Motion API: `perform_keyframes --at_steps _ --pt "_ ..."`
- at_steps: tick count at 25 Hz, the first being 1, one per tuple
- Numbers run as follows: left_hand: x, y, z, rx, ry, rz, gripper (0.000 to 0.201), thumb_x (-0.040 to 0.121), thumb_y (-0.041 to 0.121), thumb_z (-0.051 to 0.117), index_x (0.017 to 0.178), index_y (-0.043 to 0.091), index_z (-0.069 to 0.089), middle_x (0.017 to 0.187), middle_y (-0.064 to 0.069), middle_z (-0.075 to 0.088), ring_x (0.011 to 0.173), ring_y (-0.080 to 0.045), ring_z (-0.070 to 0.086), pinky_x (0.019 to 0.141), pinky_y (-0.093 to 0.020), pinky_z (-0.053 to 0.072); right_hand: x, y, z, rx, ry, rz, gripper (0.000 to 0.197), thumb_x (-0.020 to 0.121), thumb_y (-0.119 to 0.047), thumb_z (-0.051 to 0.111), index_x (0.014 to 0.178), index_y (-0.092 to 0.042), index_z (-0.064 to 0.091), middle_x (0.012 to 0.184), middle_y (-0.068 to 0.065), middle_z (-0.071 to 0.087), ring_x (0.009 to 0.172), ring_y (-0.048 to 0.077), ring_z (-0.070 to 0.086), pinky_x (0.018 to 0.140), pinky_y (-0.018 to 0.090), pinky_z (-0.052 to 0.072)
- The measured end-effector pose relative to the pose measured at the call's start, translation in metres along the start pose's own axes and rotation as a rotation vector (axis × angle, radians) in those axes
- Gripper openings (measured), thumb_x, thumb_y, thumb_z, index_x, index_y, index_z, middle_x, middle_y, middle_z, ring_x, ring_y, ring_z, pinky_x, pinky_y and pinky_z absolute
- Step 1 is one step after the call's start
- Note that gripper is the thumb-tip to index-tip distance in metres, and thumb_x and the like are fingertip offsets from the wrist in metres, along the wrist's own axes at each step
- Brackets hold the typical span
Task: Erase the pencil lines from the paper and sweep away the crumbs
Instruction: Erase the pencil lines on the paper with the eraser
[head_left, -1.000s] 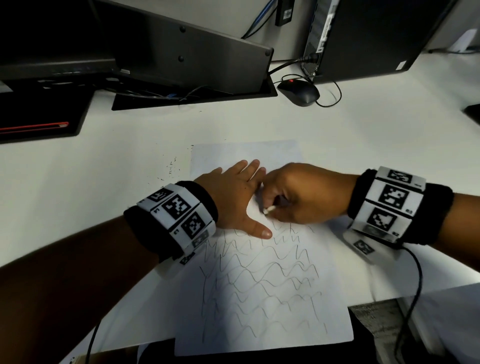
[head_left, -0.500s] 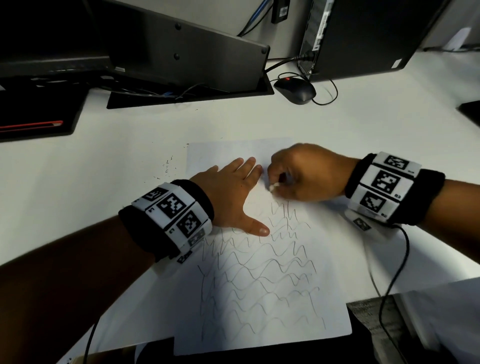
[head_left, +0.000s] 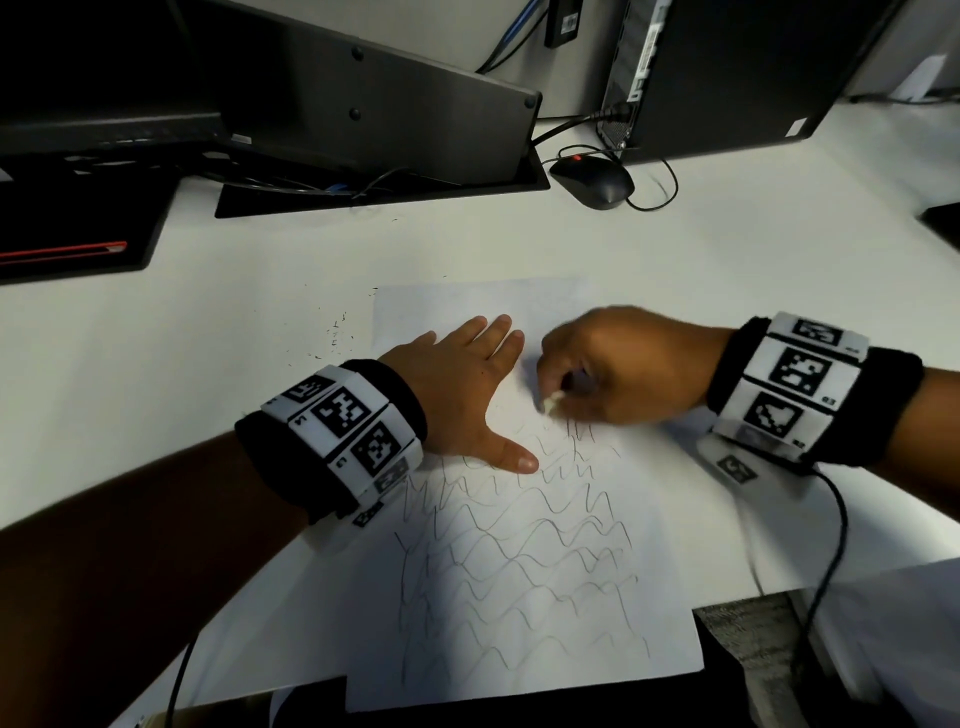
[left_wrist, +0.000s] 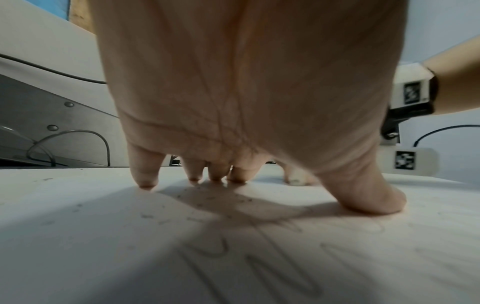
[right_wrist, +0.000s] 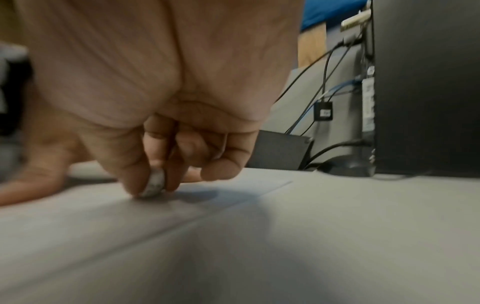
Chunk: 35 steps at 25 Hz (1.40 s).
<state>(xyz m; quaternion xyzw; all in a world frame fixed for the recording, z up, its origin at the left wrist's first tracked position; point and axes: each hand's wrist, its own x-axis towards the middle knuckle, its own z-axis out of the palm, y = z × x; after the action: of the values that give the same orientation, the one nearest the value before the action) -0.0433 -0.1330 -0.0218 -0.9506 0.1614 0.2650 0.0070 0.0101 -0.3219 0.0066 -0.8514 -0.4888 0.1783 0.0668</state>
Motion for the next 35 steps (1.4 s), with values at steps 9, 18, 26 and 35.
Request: perform_keyframes --at_steps 9,18,26,35 --pt "-0.007 0.002 -0.002 -0.001 -0.019 -0.008 0.126 0.072 0.086 0.049 0.157 0.017 -0.014 0.164 -0.001 -0.023 0.151 -0.017 -0.015 0.123 -0.049 0.007 0.003 0.018 0.002 0.102 0.176 0.050 0.010 0.087 -0.028 0.067 0.092 -0.024 0.074 0.089 -0.011 0.064 0.070 0.005 0.052 0.070 0.029 0.048" --pt "0.007 0.020 -0.012 -0.018 0.018 -0.001 0.118 0.074 0.082 0.054 0.159 0.024 -0.004 0.166 -0.002 -0.014 0.153 -0.019 -0.007 0.122 -0.049 0.016 0.009 0.023 0.006 0.131 0.164 0.074 0.007 0.080 -0.025 0.073 0.087 -0.025 0.074 0.087 -0.014 0.062 0.070 -0.002 0.052 0.069 0.025 0.045" --pt "0.009 0.020 -0.009 0.018 -0.002 -0.014 0.119 0.074 0.085 0.048 0.159 0.023 -0.007 0.165 -0.002 -0.017 0.153 -0.020 -0.010 0.119 -0.051 0.017 0.000 0.013 0.007 0.066 0.146 0.030 0.009 0.083 -0.028 0.067 0.090 -0.028 0.074 0.093 -0.014 0.065 0.080 0.006 0.059 0.069 0.022 0.043" --pt "0.008 0.020 -0.007 0.006 -0.001 -0.031 0.122 0.073 0.087 0.047 0.158 0.021 -0.009 0.165 -0.002 -0.018 0.153 -0.020 -0.011 0.121 -0.052 0.017 0.002 0.013 0.001 0.044 0.125 0.034 0.012 0.084 -0.026 0.068 0.093 -0.026 0.075 0.086 -0.019 0.059 0.077 0.004 0.056 0.069 0.021 0.039"
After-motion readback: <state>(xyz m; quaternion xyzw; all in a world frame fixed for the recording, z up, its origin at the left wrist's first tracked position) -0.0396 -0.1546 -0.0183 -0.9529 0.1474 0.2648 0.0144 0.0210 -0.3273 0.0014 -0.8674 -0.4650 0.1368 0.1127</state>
